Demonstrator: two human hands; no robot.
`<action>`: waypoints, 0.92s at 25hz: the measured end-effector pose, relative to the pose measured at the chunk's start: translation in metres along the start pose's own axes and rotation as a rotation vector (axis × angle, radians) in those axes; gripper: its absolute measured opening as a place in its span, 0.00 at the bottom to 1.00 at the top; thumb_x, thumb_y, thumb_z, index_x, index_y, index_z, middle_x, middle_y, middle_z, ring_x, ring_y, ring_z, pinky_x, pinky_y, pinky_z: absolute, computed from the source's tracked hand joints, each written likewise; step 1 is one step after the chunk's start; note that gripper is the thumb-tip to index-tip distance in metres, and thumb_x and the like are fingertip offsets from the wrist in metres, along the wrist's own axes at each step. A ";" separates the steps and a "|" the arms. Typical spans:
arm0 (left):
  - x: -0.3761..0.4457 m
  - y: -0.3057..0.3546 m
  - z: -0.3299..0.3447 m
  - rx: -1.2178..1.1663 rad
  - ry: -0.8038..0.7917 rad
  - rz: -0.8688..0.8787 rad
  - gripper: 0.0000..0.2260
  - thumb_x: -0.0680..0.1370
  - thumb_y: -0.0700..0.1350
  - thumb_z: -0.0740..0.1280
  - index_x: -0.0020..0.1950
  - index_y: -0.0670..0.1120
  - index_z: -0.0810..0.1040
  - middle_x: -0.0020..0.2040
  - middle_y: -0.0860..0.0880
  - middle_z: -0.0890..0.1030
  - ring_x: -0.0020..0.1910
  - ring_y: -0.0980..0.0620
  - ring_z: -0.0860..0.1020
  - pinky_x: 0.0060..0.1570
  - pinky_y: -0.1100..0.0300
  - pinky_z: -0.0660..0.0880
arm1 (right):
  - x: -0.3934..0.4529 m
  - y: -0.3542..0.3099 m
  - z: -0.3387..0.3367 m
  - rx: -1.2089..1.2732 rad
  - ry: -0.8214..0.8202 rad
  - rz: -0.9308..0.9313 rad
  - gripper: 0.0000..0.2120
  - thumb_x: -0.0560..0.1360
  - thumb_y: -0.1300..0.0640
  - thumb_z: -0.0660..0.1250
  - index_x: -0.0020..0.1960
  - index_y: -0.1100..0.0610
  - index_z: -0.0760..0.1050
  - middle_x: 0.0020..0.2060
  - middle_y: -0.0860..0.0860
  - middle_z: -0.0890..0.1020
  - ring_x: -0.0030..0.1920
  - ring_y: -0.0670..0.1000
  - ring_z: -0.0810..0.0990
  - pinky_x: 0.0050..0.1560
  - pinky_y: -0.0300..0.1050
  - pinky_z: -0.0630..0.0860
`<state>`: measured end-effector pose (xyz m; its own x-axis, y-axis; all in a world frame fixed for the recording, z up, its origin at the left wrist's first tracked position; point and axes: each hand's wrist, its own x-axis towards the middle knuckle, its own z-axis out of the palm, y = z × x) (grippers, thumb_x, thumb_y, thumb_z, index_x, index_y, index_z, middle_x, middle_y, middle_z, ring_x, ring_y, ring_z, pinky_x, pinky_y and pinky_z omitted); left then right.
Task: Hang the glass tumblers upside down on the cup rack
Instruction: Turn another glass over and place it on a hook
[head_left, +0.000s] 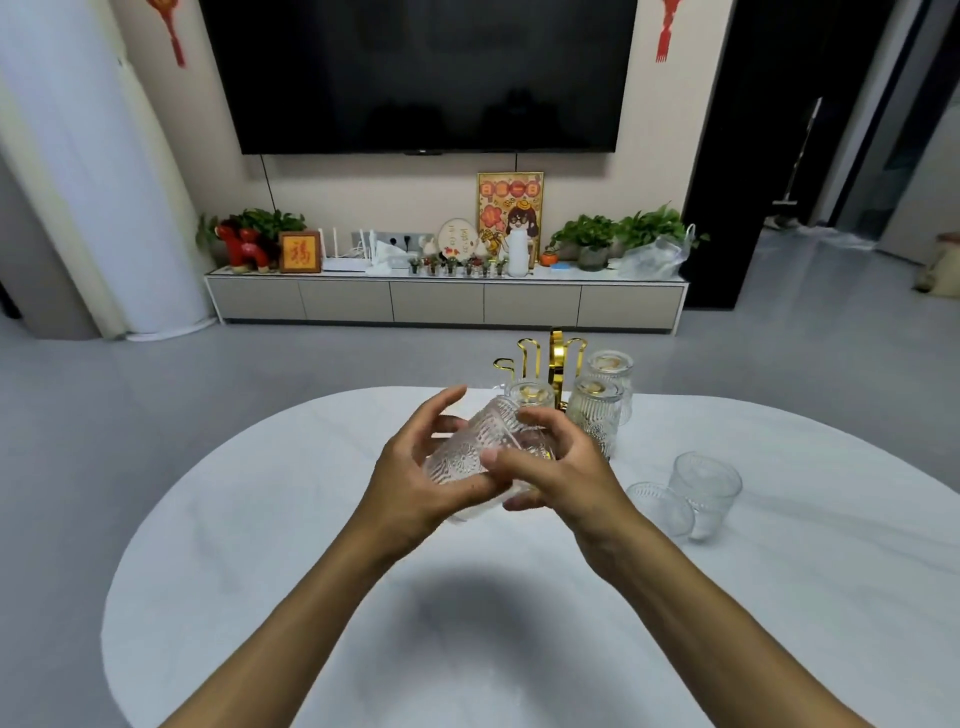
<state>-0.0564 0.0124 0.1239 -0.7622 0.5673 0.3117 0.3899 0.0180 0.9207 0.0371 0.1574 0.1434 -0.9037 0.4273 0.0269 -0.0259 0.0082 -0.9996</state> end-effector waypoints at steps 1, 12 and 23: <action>-0.005 -0.003 0.006 -0.145 0.032 -0.059 0.32 0.64 0.56 0.78 0.67 0.59 0.72 0.59 0.52 0.80 0.55 0.55 0.81 0.47 0.60 0.80 | 0.000 0.001 -0.002 0.140 0.000 0.028 0.33 0.58 0.53 0.78 0.62 0.50 0.73 0.58 0.54 0.79 0.51 0.53 0.84 0.44 0.51 0.84; 0.033 0.006 0.032 -0.957 0.319 -0.326 0.17 0.64 0.51 0.75 0.50 0.48 0.85 0.49 0.49 0.87 0.51 0.50 0.84 0.44 0.56 0.80 | 0.029 0.006 -0.028 0.189 -0.031 0.012 0.29 0.67 0.48 0.76 0.65 0.54 0.74 0.57 0.55 0.83 0.54 0.54 0.83 0.44 0.46 0.81; 0.171 -0.036 0.021 -0.548 0.425 -0.194 0.23 0.68 0.42 0.78 0.61 0.42 0.79 0.54 0.44 0.85 0.47 0.51 0.85 0.45 0.58 0.81 | 0.204 -0.002 -0.080 -1.100 0.166 -0.248 0.17 0.79 0.49 0.61 0.63 0.58 0.75 0.54 0.58 0.83 0.52 0.60 0.79 0.51 0.55 0.77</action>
<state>-0.1904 0.1258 0.1391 -0.9702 0.2242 0.0920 -0.0035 -0.3926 0.9197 -0.1130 0.3168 0.1507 -0.8562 0.4169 0.3053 0.2665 0.8624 -0.4304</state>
